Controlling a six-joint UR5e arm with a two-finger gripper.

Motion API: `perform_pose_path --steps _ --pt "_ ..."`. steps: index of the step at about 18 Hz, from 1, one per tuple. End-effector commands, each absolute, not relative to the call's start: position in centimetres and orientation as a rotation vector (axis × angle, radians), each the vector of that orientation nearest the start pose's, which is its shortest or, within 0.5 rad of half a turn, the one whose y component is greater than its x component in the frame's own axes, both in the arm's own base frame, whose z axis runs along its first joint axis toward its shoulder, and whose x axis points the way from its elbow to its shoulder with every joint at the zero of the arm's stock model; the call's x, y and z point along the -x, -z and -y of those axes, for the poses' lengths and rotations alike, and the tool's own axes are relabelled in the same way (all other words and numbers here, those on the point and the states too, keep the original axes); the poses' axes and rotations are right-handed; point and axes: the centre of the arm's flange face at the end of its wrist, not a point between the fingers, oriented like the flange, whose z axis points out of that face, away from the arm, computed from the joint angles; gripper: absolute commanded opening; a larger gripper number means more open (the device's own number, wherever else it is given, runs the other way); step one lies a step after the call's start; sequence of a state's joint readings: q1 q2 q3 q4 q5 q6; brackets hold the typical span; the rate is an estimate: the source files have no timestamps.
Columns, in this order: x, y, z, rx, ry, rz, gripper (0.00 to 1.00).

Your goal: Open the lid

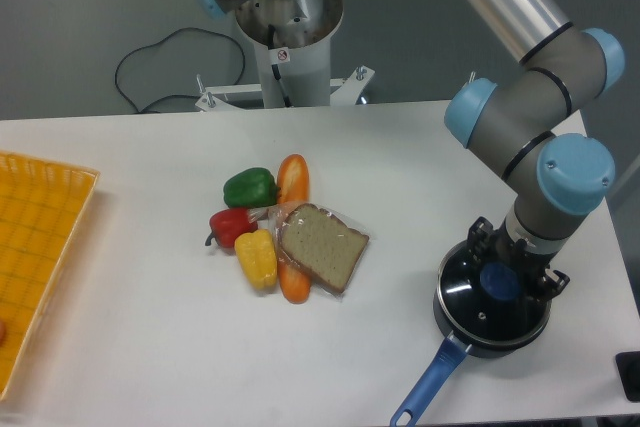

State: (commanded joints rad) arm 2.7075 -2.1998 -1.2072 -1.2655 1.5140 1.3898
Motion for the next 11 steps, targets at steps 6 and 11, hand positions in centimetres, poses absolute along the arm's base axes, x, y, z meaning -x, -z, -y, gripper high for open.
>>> perform_pose_path --steps 6,11 --pt "59.7 -32.2 -42.7 3.055 -0.014 -0.387 0.56" --pt "58.5 -32.8 -41.8 3.059 -0.006 -0.381 0.56"
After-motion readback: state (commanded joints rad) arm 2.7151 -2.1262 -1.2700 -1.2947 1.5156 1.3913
